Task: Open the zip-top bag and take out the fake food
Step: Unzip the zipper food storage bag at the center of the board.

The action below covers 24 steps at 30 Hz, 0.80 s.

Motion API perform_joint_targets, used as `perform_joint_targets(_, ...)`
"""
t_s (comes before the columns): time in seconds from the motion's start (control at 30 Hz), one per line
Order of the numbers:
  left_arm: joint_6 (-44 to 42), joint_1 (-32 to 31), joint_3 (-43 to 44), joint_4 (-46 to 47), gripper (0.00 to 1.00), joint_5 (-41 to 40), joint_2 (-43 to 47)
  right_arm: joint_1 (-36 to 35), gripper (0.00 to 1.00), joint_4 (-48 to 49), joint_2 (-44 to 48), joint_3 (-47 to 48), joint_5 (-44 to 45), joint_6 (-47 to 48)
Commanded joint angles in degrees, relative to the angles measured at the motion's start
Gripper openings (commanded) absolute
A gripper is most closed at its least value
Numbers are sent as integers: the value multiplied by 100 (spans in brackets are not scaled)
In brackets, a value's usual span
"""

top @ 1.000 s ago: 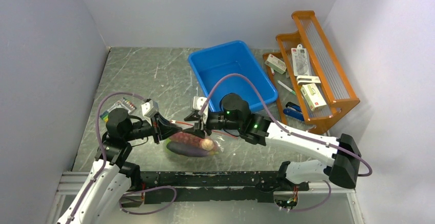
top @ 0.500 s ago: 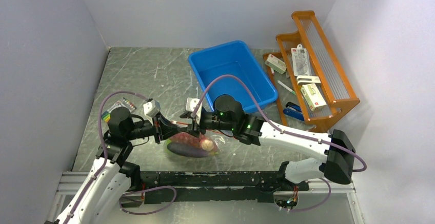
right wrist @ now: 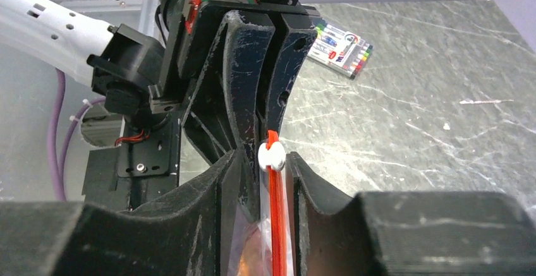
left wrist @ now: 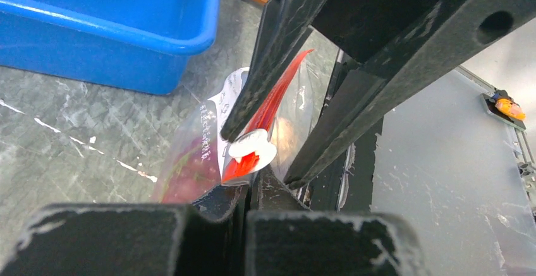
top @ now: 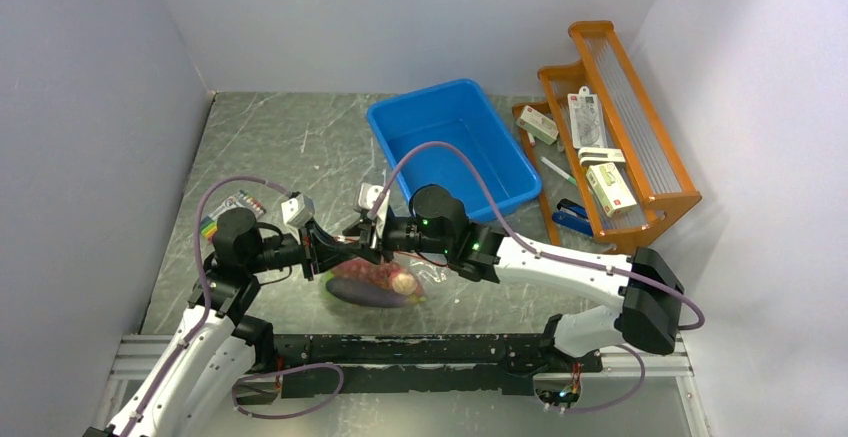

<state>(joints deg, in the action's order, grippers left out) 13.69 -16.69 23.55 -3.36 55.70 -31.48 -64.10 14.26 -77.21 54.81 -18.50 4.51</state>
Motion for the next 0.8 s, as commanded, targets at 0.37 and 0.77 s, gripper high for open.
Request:
perform_joint_targets(0.37,-73,-80,133,55,7,120,-5,-38,21,-337,-166,399,239,192)
perform_joint_targets(0.77,-52,-102,69,219,7,300,80,-26,14,-486,58,285,921,60)
